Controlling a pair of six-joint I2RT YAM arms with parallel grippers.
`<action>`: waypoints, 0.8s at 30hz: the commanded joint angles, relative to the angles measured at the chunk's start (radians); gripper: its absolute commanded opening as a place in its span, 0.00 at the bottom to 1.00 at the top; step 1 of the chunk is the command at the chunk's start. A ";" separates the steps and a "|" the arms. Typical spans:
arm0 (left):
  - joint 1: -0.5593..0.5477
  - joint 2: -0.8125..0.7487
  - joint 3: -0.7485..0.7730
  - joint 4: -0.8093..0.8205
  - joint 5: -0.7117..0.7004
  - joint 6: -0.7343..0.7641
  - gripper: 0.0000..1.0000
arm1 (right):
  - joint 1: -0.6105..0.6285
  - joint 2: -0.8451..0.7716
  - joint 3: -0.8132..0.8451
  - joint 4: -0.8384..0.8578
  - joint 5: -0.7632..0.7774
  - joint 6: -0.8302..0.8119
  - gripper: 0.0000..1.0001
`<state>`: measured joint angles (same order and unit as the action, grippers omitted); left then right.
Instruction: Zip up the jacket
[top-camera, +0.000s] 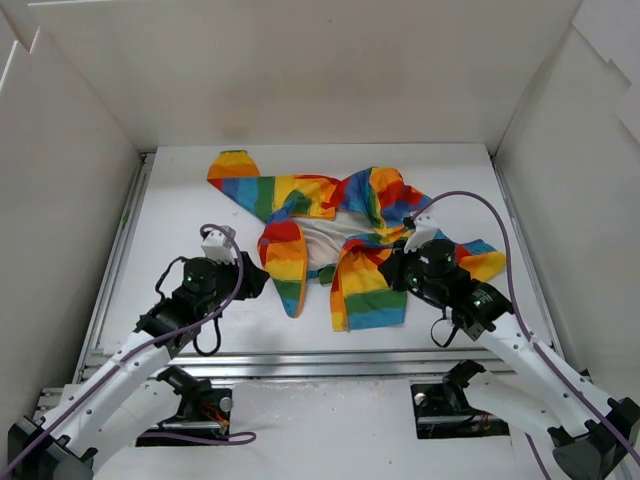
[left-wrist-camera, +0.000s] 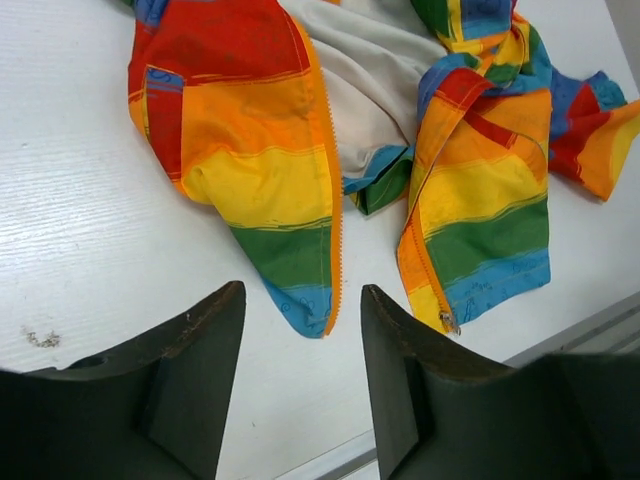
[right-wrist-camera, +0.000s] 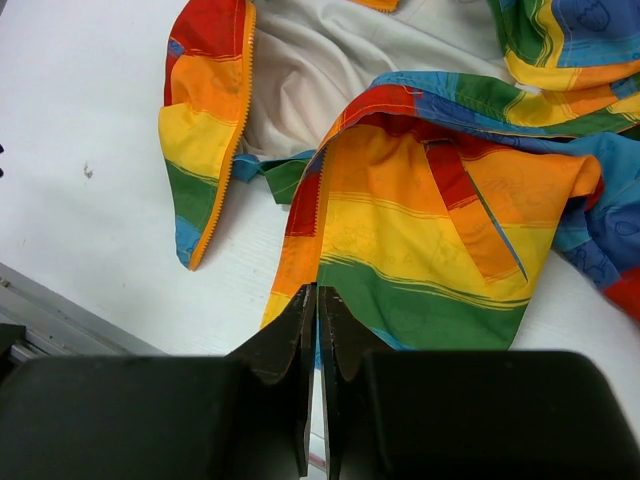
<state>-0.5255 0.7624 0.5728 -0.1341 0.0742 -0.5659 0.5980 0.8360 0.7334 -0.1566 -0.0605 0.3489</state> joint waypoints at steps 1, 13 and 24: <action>-0.030 0.023 0.013 -0.005 -0.034 0.043 0.44 | 0.011 0.005 0.046 0.029 0.013 -0.008 0.02; -0.108 0.123 -0.028 -0.065 -0.097 0.004 0.22 | 0.025 0.070 0.026 0.061 -0.035 -0.013 0.00; -0.117 0.307 -0.007 0.069 -0.028 0.020 0.39 | 0.098 0.199 -0.015 0.179 -0.078 0.039 0.25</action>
<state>-0.6361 1.0405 0.5270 -0.1619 0.0307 -0.5556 0.6792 1.0195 0.7242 -0.0807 -0.1143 0.3714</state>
